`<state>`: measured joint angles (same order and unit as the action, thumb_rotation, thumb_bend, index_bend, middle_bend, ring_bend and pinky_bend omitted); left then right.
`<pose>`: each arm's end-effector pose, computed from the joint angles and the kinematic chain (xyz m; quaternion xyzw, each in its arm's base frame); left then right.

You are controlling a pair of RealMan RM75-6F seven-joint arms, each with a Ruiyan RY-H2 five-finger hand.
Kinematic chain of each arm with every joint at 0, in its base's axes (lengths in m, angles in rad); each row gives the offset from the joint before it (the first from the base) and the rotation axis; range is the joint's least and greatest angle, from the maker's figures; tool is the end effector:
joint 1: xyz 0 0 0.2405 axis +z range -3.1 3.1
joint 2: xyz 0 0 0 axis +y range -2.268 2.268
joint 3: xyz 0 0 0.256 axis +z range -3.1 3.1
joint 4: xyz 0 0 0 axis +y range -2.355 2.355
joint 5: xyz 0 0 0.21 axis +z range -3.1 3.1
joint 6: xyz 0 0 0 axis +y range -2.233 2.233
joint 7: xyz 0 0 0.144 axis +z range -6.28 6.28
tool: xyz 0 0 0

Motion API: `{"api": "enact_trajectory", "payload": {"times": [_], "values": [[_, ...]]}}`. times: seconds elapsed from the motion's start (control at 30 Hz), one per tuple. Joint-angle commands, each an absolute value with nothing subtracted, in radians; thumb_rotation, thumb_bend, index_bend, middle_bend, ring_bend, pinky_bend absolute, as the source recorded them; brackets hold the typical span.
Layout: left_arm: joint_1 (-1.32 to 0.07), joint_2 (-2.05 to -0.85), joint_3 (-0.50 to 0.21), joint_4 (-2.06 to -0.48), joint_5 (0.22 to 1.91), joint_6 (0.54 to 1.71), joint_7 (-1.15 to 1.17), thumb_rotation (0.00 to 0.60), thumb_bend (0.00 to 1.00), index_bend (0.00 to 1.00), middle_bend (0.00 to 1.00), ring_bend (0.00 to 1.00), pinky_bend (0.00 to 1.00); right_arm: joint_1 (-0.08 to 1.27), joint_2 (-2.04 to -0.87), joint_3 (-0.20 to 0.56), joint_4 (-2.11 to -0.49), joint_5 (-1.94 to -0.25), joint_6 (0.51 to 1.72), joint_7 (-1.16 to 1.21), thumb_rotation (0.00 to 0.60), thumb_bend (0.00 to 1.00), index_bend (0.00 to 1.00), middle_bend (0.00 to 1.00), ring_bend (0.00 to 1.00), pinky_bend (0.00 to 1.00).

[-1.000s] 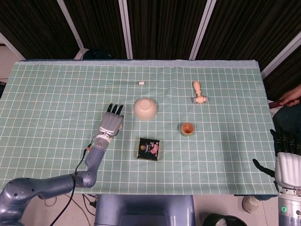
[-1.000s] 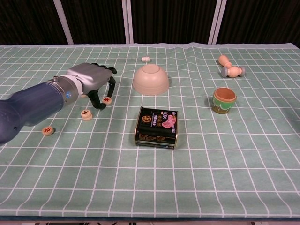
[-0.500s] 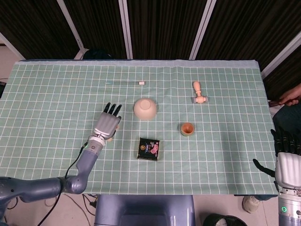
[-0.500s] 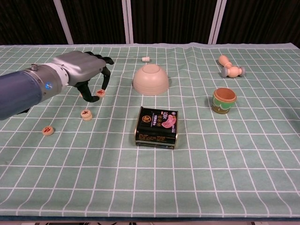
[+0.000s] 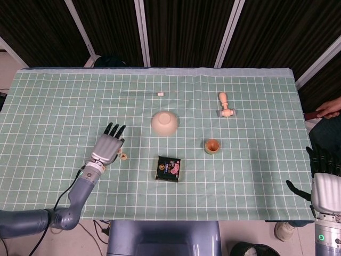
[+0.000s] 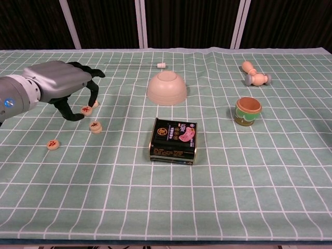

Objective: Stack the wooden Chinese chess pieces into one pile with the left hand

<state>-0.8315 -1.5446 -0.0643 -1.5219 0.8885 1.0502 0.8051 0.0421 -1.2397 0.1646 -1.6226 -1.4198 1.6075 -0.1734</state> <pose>-0.1548 0.3398 -0.0209 -0.8015 -0.2509 -0.2327 0.4904 -0.3033 -0.1870 0.1576 0.5158 -0.3453 0.4083 0.6693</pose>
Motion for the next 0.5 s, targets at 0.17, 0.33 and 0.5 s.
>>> {"api": "enact_trajectory", "payload": {"times": [0.17,0.33,0.5], "values": [[-0.830,-1.565,-0.051,-1.512,0.910,1.046,0.809,0.600,0.31,0.47,0.01,0.00,0.00,0.042,-1.239,0.164,-1.622,-1.420,1.607,-0.171,0.600,0.23,0.10,0.01,0.00,0.00],[-0.829,-1.572,-0.050,-1.515,0.910,1.052,0.821,0.600,0.30,0.46,0.01,0.00,0.00,0.042,-1.239,0.165,-1.622,-1.419,1.605,-0.168,0.600,0.23,0.10,0.01,0.00,0.00],[-0.829,-1.577,-0.051,-1.513,0.904,1.055,0.834,0.600,0.29,0.46,0.01,0.00,0.00,0.042,-1.238,0.165,-1.623,-1.418,1.605,-0.169,0.600,0.23,0.10,0.01,0.00,0.00]]}}
